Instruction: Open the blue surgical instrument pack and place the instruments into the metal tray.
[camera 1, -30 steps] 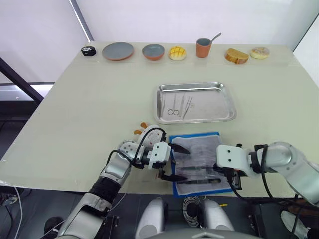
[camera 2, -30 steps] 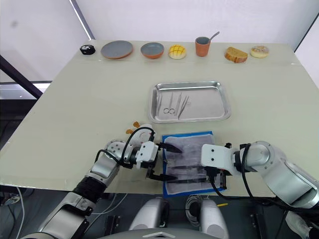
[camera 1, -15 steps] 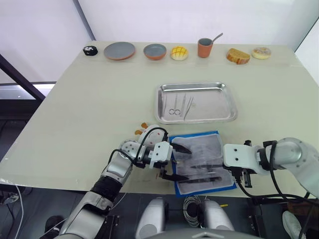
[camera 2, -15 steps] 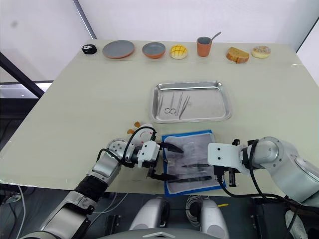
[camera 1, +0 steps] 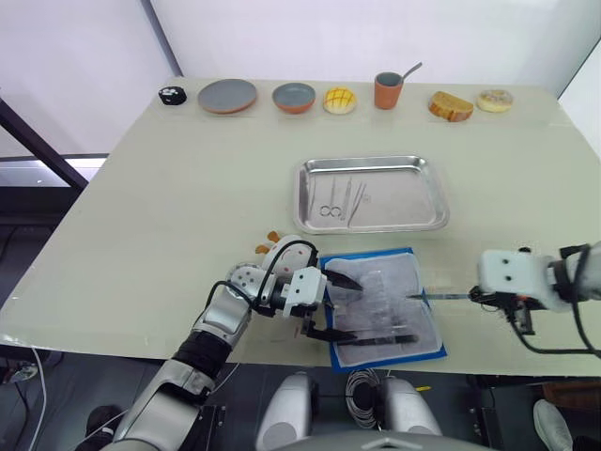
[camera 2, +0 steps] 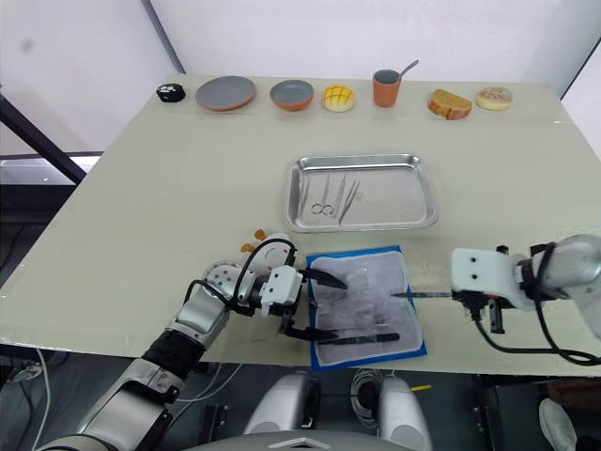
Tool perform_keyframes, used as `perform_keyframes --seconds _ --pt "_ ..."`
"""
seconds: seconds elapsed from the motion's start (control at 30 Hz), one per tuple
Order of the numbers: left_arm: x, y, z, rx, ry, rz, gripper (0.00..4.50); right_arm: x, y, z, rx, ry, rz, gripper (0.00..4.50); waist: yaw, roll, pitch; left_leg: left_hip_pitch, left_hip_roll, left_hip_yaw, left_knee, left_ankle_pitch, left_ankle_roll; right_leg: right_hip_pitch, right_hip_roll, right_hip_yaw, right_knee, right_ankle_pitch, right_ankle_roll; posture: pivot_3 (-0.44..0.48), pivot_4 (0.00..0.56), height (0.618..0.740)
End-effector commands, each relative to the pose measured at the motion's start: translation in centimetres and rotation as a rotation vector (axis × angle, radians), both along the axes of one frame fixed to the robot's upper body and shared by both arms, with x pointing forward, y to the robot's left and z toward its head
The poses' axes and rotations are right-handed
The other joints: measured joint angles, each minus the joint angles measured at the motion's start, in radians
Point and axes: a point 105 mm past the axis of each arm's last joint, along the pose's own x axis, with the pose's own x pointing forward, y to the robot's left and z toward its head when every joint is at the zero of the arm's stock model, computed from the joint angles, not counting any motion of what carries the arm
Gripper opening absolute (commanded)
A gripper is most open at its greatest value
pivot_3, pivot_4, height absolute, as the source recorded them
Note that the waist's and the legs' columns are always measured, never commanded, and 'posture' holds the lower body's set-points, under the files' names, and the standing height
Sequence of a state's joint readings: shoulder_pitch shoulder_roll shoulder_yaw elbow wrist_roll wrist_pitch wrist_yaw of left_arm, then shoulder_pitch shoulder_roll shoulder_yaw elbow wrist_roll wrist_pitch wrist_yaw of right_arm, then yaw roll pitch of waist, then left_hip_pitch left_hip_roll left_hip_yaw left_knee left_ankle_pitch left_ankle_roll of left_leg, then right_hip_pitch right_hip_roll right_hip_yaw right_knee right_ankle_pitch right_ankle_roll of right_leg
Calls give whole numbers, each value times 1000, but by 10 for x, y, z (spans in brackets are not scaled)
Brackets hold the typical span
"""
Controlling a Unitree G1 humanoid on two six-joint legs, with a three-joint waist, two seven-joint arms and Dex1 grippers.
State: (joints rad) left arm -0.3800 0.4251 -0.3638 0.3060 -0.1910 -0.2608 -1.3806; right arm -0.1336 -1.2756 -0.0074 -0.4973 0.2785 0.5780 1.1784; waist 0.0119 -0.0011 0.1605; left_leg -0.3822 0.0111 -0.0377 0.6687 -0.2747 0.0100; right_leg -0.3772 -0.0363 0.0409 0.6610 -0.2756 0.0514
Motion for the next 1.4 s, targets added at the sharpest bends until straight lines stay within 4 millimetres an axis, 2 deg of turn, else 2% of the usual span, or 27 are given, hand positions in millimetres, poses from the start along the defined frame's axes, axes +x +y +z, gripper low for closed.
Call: perform_keyframes --seconds 0.03,0.1,0.17,0.27,0.33,0.47,0.57,0.7,0.93,1.4 --pt "-4 6 -26 79 67 34 4500 19 13 37 232 -108 -94 27 0 0 0 0 0 0 0 0 0 0 0 0 0 0 0 0 150 740" --pt "-3 6 -26 79 62 35 4500 27 20 45 277 -135 -131 27 -4 3 -2 0 0 0 0 0 0 0 1 0 0 0 0 0 150 740" --pt "-2 5 -26 76 59 38 4500 46 31 50 391 -138 -254 27 -4 1 -1 0 0 0 0 0 0 0 0 1 0 0 0 0 150 740" --pt "-2 5 -27 75 57 42 4500 65 49 50 423 -118 -368 27 -5 4 -2 0 0 0 0 0 0 0 1 2 0 0 -1 0 150 740" --pt "-1 6 -27 72 56 50 4500 82 64 54 531 -102 -469 27 -1 3 -2 -1 0 -1 0 0 0 -1 0 0 0 0 -1 0 150 740" --pt "1 9 -27 77 53 62 4500 106 93 51 623 -101 -612 27 2 4 -3 -1 0 -2 -1 0 0 -2 0 0 2 0 -1 0 150 740" --pt "1 11 -29 81 50 70 4500 121 107 38 638 -110 -713 27 1 4 -3 -2 -1 -3 -1 0 0 -2 -1 -1 2 0 -1 0 150 740" --pt "0 14 -32 84 52 82 4500 135 114 23 634 -127 -820 27 -7 6 -3 -1 -3 -3 -1 0 0 -2 0 -1 3 0 -1 0 150 740" --pt "-1 15 -34 84 55 87 4500 157 122 10 651 -131 -906 27 -24 6 -3 0 -3 -3 -1 0 0 -1 0 -1 3 0 -1 0 150 740" --pt "-3 11 -27 73 50 88 4500 166 130 -4 638 -102 -913 27 -28 7 -4 0 -3 -3 -1 0 0 -1 1 -1 4 0 -1 0 150 740"
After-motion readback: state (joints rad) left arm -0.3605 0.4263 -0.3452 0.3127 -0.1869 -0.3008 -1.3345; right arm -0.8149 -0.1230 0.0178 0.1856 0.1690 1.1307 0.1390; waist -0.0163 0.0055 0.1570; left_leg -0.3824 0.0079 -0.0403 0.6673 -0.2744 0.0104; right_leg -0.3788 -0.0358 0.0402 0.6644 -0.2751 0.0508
